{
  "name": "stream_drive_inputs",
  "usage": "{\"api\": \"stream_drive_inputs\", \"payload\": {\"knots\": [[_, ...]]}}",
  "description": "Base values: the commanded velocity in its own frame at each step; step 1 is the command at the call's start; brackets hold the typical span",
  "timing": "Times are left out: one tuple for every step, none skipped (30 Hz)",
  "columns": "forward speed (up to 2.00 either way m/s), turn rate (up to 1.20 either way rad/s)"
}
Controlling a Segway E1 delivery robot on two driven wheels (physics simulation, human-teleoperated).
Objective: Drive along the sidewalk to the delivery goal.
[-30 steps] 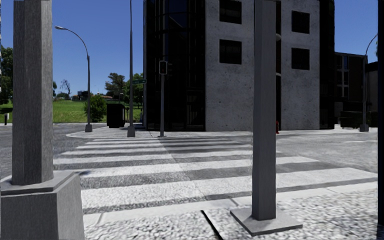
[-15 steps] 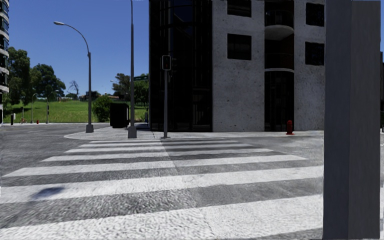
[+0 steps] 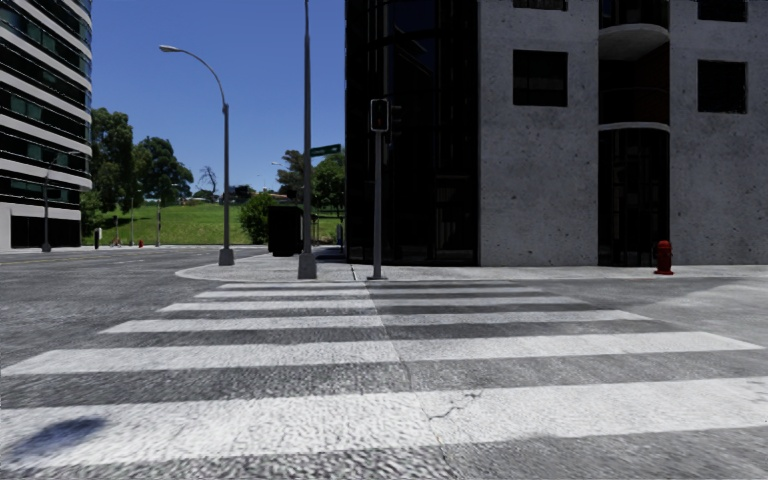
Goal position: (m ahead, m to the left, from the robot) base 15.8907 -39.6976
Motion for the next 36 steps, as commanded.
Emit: {"api": "stream_drive_inputs", "payload": {"knots": [[1.48, 0.06], [1.48, 0.06], [1.48, 0.06], [1.48, 0.06], [1.48, 0.05], [1.48, 0.05], [1.48, 0.05], [1.48, 0.05], [1.48, 0.05], [1.48, 0.04], [1.48, 0.04], [1.48, 0.04], [1.48, 0.04], [1.48, 0.04], [1.48, 0.04], [1.48, 0.03], [1.48, 0.01], [1.48, 0.00], [1.48, 0.00], [1.48, 0.00], [1.48, 0.00], [1.48, 0.00], [1.48, 0.00], [1.48, 0.00], [1.48, 0.00], [1.48, 0.00], [1.48, 0.00], [1.48, 0.00], [1.48, 0.00], [1.48, 0.00], [1.48, 0.00], [1.48, 0.00], [1.48, 0.00], [1.48, 0.00], [1.48, 0.00], [1.48, 0.00]]}}
